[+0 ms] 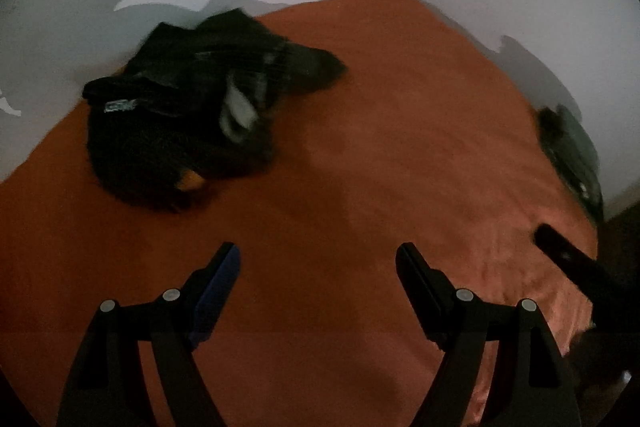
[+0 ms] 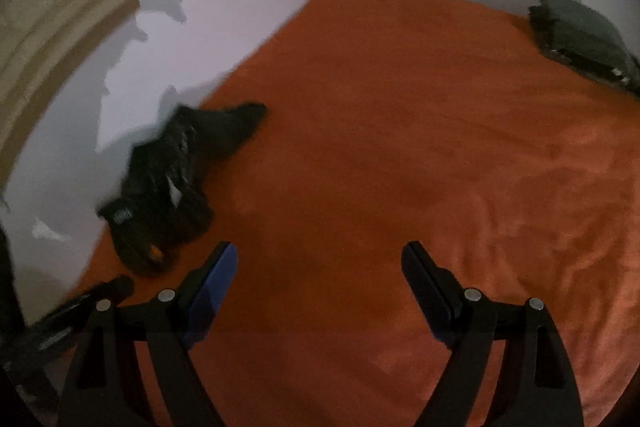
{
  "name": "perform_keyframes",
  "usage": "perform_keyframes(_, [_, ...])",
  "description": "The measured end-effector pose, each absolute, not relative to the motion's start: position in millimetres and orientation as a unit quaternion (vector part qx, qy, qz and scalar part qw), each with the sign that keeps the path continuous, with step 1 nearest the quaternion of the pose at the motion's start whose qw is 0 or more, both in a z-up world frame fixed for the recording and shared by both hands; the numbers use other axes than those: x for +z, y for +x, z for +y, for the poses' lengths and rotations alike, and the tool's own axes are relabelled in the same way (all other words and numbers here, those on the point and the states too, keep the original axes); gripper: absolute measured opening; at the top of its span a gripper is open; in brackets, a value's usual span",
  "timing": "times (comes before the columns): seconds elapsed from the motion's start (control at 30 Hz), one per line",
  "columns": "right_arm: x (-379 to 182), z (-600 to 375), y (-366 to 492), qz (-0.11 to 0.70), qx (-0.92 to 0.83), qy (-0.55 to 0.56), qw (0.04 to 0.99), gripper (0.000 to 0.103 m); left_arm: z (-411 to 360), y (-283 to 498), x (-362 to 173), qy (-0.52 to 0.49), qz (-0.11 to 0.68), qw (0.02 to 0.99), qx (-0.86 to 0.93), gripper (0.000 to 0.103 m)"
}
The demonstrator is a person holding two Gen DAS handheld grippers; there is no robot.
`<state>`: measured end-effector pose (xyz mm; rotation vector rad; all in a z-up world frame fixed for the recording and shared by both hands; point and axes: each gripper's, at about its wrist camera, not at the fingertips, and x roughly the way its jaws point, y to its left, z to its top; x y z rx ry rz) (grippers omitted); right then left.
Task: Fold clothes
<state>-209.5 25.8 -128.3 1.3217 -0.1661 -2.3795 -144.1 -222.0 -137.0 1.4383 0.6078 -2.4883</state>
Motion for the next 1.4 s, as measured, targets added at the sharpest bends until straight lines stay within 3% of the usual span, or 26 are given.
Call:
perform_keyframes(0.2, [-157.3,-35.7,-240.6,-0.066,-0.843,0.468,0.256,0.084,-315.2,-176.2,-164.5,0.478,0.210,0.185,-0.832,0.081])
perform_keyframes(0.3, [-184.5,-72.6,-259.0,-0.052,-0.827,0.484,0.282,0.084,-349.5,-167.0,-193.9,0.482,0.262,0.202,-0.812,0.081])
perform_keyframes(0.73, [-252.1,-188.2,-322.3,-0.057,-0.758,0.545,0.355,0.084,-365.0,-161.4,-245.5,0.535,0.307,0.199,-0.762,0.081])
perform_keyframes(1.03, [-267.6,-247.4,-345.6,-0.054,-0.750,0.572,0.327,0.084,-379.0,-148.5,-248.6,0.525,0.332,0.209,-0.755,0.081])
perform_keyframes(1.07, [-269.7,-254.8,-346.1,-0.040,-0.752,0.573,0.323,0.081,-379.4,-148.2,-250.7,0.526,0.332,0.210,-0.754,0.081])
perform_keyframes(1.1, [-271.0,-259.0,-346.1,-0.029,-0.757,0.568,0.322,0.064,-379.1,-148.4,-253.0,0.528,0.331,0.211,-0.753,0.081])
perform_keyframes(1.13, [-272.3,-263.0,-346.0,-0.019,-0.761,0.564,0.321,0.028,-377.6,-150.1,-255.8,0.533,0.330,0.211,-0.750,0.081])
perform_keyframes(1.17, [-275.0,-264.6,-346.5,-0.011,-0.759,0.565,0.323,0.012,-376.5,-152.9,-259.2,0.537,0.329,0.209,-0.748,0.081])
perform_keyframes(1.4, [-264.8,-227.5,-337.9,-0.024,-0.783,0.522,0.336,0.008,-363.2,-165.9,-274.0,0.555,0.325,0.188,-0.742,0.081])
